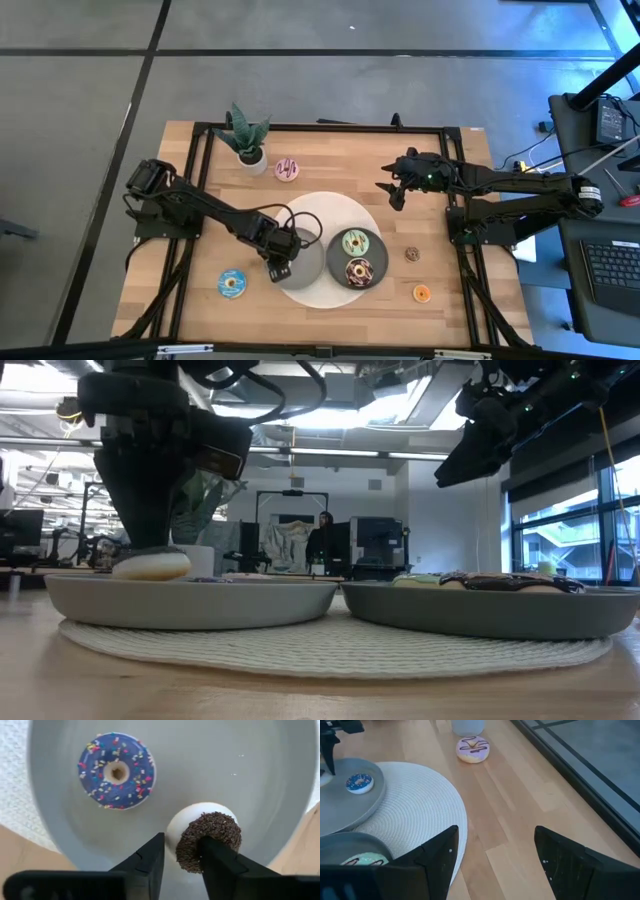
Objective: Pick & Place donuts
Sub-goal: Put the small brown donut on the light gray plate
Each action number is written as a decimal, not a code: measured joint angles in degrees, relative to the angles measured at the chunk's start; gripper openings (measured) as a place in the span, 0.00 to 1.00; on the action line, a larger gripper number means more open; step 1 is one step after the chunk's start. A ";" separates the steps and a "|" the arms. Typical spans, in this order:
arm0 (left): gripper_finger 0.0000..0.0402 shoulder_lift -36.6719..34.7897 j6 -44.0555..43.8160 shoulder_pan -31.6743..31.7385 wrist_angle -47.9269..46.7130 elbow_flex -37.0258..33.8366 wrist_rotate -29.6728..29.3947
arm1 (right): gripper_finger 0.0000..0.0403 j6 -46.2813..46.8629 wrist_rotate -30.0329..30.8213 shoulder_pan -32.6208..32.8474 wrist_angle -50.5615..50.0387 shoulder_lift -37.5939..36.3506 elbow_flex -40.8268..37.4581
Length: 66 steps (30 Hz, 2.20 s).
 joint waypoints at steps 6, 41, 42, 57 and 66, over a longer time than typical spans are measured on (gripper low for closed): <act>0.33 -0.02 0.11 0.33 -2.50 0.00 1.00 | 0.65 0.02 0.00 0.00 -0.02 0.00 0.00; 0.36 -31.90 21.13 18.38 44.87 -19.04 -1.58 | 0.65 73.70 -3.10 27.09 -39.41 0.69 9.51; 0.36 -32.43 20.71 18.66 44.99 -19.68 -1.76 | 0.65 75.75 -3.07 28.27 -39.89 0.91 9.51; 0.37 -33.14 20.87 20.58 44.64 -20.26 -1.89 | 0.65 92.90 -11.81 37.41 -45.02 19.05 9.51; 0.36 -33.14 20.87 20.53 44.54 -20.26 -1.88 | 0.65 94.28 -13.54 38.93 -43.56 21.71 6.95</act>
